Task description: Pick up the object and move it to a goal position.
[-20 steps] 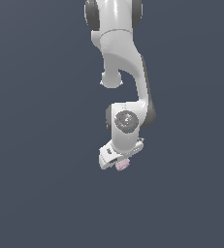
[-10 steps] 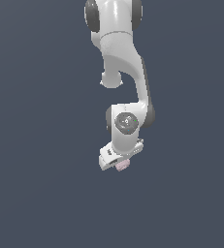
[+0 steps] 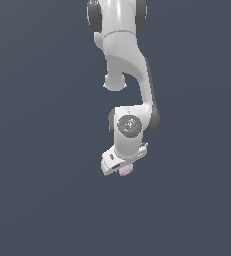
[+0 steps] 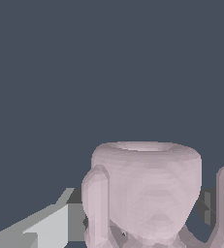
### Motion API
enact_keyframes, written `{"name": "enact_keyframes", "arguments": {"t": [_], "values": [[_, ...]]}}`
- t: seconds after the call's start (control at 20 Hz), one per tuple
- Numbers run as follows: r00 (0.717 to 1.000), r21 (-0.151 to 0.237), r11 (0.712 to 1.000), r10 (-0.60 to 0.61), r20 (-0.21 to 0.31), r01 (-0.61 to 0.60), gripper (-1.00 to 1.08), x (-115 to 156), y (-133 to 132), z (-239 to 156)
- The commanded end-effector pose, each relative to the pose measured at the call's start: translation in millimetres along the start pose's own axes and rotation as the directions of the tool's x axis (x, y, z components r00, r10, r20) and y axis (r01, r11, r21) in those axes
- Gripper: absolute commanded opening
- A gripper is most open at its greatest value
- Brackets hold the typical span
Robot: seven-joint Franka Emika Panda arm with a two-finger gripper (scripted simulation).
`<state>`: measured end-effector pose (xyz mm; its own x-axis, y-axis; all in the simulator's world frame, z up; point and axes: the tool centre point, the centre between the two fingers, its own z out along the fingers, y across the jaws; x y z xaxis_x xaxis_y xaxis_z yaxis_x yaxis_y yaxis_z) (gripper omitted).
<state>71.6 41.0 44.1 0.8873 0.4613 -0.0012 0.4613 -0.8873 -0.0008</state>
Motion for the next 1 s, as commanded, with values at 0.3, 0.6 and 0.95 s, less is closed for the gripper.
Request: {"name": "enact_keyframes", "arguments": {"t": [0.3, 0.6, 0.95], "values": [[1.0, -0.001, 1.0, 0.001, -0.001, -0.001, -1.0, -10.8, 24.9, -46.2], [1.0, 0.0, 1.0, 0.0, -0.001, 0.0, -1.0, -23.0, 54.1, -101.0], [1.0, 0.0, 1.0, 0.0, -0.001, 0.0, -1.0, -30.9, 77.3, -143.0]]}}
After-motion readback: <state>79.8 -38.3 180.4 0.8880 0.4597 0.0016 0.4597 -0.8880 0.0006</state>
